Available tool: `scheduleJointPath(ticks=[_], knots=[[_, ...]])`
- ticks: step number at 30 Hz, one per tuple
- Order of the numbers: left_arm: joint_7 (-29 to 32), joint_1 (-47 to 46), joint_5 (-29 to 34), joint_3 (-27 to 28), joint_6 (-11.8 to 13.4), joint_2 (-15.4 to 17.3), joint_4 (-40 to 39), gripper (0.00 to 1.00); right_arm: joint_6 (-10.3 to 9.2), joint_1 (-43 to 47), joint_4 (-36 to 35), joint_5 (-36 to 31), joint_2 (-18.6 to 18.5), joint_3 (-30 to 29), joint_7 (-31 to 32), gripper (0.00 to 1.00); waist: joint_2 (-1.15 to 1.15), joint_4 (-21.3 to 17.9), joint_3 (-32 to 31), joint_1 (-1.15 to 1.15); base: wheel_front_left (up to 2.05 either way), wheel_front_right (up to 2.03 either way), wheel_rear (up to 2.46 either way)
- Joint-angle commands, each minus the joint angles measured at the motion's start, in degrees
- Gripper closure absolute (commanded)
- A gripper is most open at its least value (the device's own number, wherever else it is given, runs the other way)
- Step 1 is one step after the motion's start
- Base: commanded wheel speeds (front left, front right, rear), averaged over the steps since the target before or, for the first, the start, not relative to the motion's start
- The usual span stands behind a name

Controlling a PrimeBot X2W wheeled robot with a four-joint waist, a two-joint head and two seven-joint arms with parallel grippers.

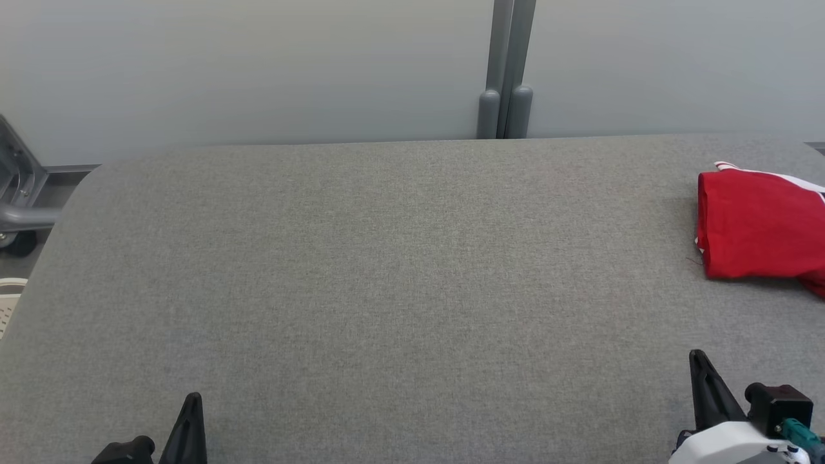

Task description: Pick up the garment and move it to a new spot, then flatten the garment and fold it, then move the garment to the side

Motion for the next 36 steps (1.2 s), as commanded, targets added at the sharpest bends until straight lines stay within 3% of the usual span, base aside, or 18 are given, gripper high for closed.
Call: scheduleJointPath(ticks=[1,36], knots=[[0.3,-1.6,-2.7,0.3,-0.2,0.1,-0.7,1.00,0.00,-1.8,-0.4,3.0,-0.5,-0.7,0.9,1.00,0.00,-0.1,0.0,0.00,0.00,0.00,0.00],[4.9,-8.6,-32.2,0.2,-1.5,-1.8,-0.2,1.00,-0.02,-8.9,2.3,36.8,-0.3,-3.5,11.9,1.00,0.00,-1.0,0.5,0.00,0.00,0.00,0.00]])
